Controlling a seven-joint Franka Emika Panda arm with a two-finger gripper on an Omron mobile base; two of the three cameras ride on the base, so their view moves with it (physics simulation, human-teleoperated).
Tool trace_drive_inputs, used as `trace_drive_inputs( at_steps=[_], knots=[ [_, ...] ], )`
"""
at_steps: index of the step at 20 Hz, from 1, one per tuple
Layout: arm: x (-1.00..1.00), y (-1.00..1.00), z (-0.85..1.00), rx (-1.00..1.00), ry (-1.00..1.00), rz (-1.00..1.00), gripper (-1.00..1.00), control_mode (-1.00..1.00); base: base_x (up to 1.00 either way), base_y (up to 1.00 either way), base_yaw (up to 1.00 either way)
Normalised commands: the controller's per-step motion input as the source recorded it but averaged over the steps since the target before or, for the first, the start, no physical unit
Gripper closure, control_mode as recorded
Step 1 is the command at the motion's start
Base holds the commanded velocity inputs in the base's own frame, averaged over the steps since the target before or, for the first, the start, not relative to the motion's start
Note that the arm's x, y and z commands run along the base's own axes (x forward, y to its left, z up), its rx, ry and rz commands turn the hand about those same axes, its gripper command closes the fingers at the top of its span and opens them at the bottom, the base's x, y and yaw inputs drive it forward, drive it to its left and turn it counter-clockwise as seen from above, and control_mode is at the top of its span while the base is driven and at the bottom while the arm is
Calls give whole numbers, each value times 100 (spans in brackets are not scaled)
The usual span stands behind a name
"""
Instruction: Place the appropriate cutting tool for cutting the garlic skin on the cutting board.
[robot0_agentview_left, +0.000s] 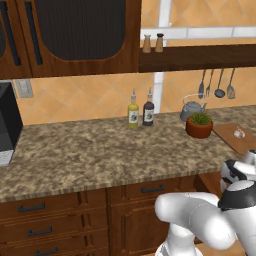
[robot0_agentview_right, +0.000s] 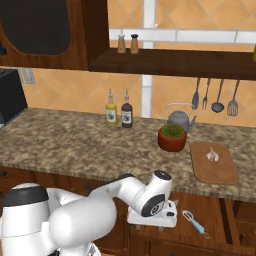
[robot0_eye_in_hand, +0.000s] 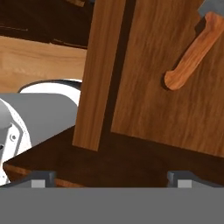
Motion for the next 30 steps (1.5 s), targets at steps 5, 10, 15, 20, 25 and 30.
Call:
trace_drive_inputs(
  at_steps=[5, 10, 15, 20, 25, 30],
  knots=[
    [-65, -2, -11, 0, 0, 4, -100, -100, 0, 0, 0],
    [-70, -10, -15, 0, 0, 3, -100, -100, 0, 0, 0],
    [-40, -21, 0, 0, 0, 1, -100, -100, 0, 0, 0],
    [11, -16, 26, 0, -2, -1, -100, -100, 0, 0, 0],
    [37, -48, 34, 0, 0, -18, -100, -100, 0, 0, 0],
    [61, -48, 8, 0, 0, -19, -100, -100, 0, 0, 0]
  ],
)
